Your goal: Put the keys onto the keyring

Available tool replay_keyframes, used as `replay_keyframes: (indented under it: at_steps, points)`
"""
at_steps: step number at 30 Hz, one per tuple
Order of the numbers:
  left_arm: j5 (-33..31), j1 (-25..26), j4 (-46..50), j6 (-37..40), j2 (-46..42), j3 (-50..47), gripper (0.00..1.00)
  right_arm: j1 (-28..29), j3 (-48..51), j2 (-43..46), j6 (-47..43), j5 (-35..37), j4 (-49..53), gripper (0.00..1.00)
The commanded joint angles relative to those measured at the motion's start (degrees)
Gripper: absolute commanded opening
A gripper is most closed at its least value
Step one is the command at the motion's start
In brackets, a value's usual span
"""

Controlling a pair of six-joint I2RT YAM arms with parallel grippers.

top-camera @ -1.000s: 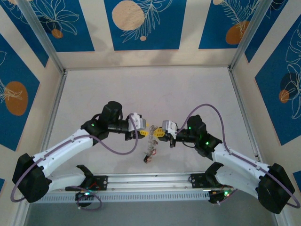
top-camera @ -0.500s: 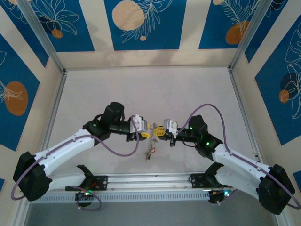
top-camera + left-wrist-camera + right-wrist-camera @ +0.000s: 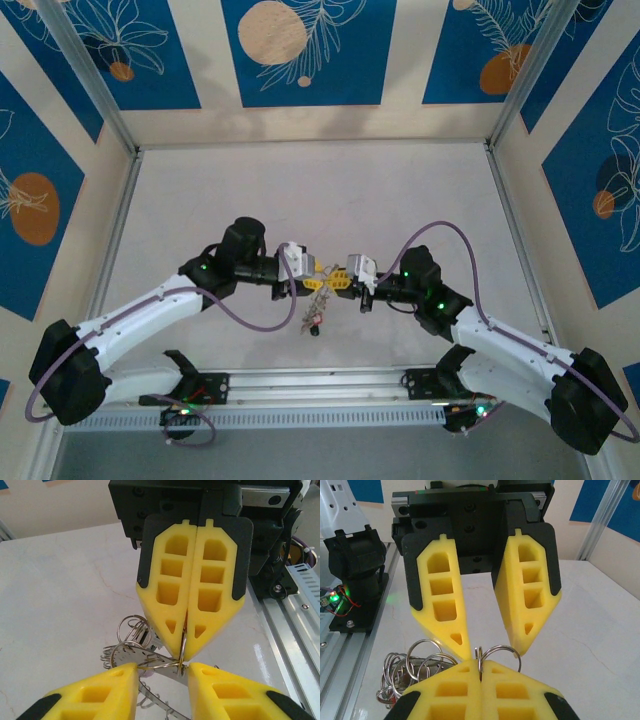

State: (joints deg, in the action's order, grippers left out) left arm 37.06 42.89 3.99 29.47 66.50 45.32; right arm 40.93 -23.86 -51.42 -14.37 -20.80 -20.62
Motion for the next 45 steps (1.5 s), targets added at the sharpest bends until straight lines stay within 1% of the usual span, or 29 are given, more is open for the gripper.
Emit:
replay_keyframes:
  at_steps: [1,4,6,8,10,13,16,19,21,24,28,30,35,40,45]
  points:
    - [1.6,0.87,-0.81,-0.11,-0.9,-0.95,0.34,0.47,0.38,1.25,0.4,1.3,-3.88,0.0]
    - [-1.17,0.88,5.43,4.72,-2.55,0.45,0.41,0.47,0.05,1.49,-0.81,1.38,-1.72,0.0]
    - [-4.23,0.83,15.2,11.33,-4.07,3.09,0.46,0.45,-1.06,1.5,-2.22,0.68,1.56,0.0]
    - [-7.38,0.87,21.43,15.28,-5.49,4.62,0.49,0.56,-1.04,1.45,-3.06,-0.21,2.09,0.0]
    - [-9.11,0.83,23.62,17.3,-6.99,4.87,0.51,0.51,-0.87,1.34,-3.41,-1.22,1.66,0.0]
    - [-9.07,0.87,20.44,18.67,-8.38,3.37,0.51,0.63,-1.19,0.54,-3.41,-2.6,1.07,0.0]
    - [-7.77,0.95,16.62,22.37,-8.82,1.53,0.47,0.8,-1.61,-0.62,-3.65,-4.16,0.3,0.0]
    - [-9.52,1.21,12.59,23.13,-8.28,0.69,0.45,1.25,-2.75,-1.36,-4.21,-4.92,1.53,0.0]
    - [-10.73,1.43,11.65,23.92,-7.6,1.36,0.45,1.52,-2.95,-1.57,-4.7,-5.03,1.55,0.0]
    - [-10.61,1.43,11.81,26.08,-6.38,2.84,0.45,1.86,-3.21,-1.92,-4.99,-5.16,1.28,0.0]
    - [-6.84,1.5,15.94,31.63,-3.88,5.0,0.44,2.36,-3.13,-2.19,-4.69,-4.43,0.18,0.0]
    - [-6.12,1.98,16.59,33.06,-2.82,5.44,0.44,2.44,-3.04,-2.28,-4.63,-4.11,-0.1,0.0]
    - [-6.77,2.84,14.14,33.2,-2.08,5.89,0.4,2.49,-3.3,-2.46,-5.18,-3.49,0.58,0.0]
    - [-6.82,3.15,14.13,33.68,-0.47,7.13,0.38,2.49,-3.39,-2.96,-5.49,-2.31,0.37,0.0]
    - [-5.77,3.25,14.05,34.28,1.48,7.83,0.37,2.23,-3.3,-3.69,-5.32,0.48,-0.4,0.0]
